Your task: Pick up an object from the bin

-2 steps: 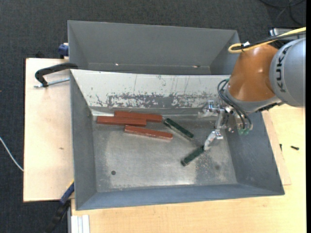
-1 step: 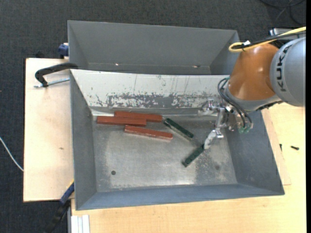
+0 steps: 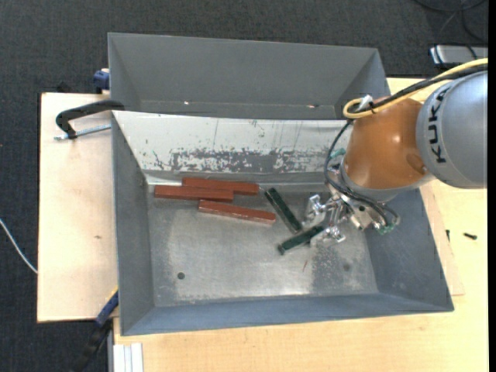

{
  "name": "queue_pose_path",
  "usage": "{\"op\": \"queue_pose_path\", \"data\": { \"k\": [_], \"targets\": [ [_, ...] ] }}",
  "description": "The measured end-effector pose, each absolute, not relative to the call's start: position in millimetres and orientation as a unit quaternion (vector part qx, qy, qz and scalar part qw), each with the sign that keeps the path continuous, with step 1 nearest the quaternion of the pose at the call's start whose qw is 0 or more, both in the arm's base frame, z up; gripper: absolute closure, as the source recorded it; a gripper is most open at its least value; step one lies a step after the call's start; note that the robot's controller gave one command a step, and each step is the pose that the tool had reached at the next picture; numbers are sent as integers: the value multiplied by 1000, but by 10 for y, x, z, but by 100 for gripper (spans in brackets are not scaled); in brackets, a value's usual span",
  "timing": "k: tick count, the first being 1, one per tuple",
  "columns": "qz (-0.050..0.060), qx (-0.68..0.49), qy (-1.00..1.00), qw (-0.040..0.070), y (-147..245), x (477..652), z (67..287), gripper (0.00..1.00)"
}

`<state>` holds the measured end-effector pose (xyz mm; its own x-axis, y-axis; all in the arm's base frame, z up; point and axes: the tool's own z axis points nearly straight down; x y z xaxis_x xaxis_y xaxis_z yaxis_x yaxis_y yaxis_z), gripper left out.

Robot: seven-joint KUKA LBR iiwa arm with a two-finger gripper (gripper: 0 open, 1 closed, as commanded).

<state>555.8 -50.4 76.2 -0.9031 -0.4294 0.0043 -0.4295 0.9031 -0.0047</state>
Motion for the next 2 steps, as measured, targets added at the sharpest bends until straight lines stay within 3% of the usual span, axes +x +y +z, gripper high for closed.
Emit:
{"op": "queue_pose_path", "data": {
  "k": [1,2],
  "targets": [
    [3,220,-975,1,-503,5558,763,100],
    [0,359,-933,-3,-227,5624,2327,100]
  ]
}}
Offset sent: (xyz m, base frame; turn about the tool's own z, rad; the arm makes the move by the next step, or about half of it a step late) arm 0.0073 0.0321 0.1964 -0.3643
